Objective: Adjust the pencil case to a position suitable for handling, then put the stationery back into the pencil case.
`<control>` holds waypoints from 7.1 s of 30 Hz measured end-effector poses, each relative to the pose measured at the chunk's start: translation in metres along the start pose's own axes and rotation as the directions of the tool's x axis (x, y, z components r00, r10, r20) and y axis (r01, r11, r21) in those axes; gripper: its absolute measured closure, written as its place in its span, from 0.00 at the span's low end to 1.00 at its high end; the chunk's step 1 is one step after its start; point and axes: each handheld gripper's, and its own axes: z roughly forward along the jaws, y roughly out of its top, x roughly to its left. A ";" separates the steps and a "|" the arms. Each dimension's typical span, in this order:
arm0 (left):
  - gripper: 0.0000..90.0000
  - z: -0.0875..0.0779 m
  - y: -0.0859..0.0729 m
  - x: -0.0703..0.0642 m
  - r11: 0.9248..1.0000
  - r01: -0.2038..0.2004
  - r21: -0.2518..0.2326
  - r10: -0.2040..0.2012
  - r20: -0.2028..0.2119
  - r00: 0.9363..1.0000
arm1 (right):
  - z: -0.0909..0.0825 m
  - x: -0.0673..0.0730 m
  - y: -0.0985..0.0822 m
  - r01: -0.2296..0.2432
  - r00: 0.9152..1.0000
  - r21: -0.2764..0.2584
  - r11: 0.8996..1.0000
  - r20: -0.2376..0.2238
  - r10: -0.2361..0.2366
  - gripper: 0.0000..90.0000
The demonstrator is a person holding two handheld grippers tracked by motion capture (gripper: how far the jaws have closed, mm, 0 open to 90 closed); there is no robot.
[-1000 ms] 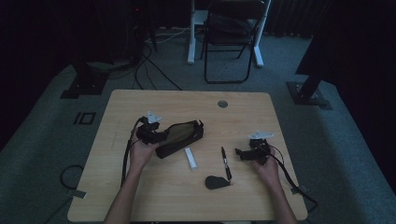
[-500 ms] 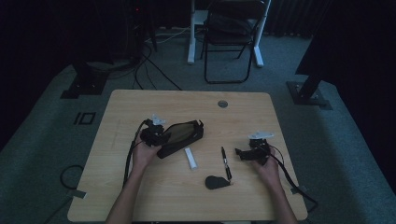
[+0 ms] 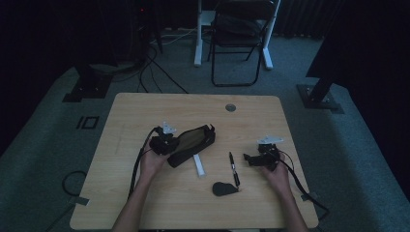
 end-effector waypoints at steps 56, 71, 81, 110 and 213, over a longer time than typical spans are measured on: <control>0.58 -0.028 0.000 -0.037 0.990 -0.033 -0.137 0.057 0.170 0.984 | 0.000 0.000 0.000 0.000 1.000 0.000 1.000 0.000 0.000 0.13; 0.55 -0.049 0.005 -0.071 0.982 -0.048 -0.185 0.083 0.190 0.978 | 0.000 0.000 0.000 0.000 1.000 0.000 1.000 0.000 0.000 0.13; 0.54 -0.053 0.004 -0.095 0.976 -0.098 -0.192 0.144 0.240 0.960 | 0.000 0.000 0.000 0.000 1.000 0.000 1.000 0.000 0.000 0.13; 0.46 -0.040 -0.002 -0.128 0.974 -0.126 -0.186 0.188 0.364 0.912 | 0.000 0.000 0.000 0.000 1.000 0.000 1.000 0.000 0.000 0.13; 0.42 0.016 -0.038 -0.180 0.927 -0.372 -0.043 0.361 0.369 0.856 | 0.000 0.000 0.000 0.000 1.000 -0.001 1.000 0.000 0.000 0.13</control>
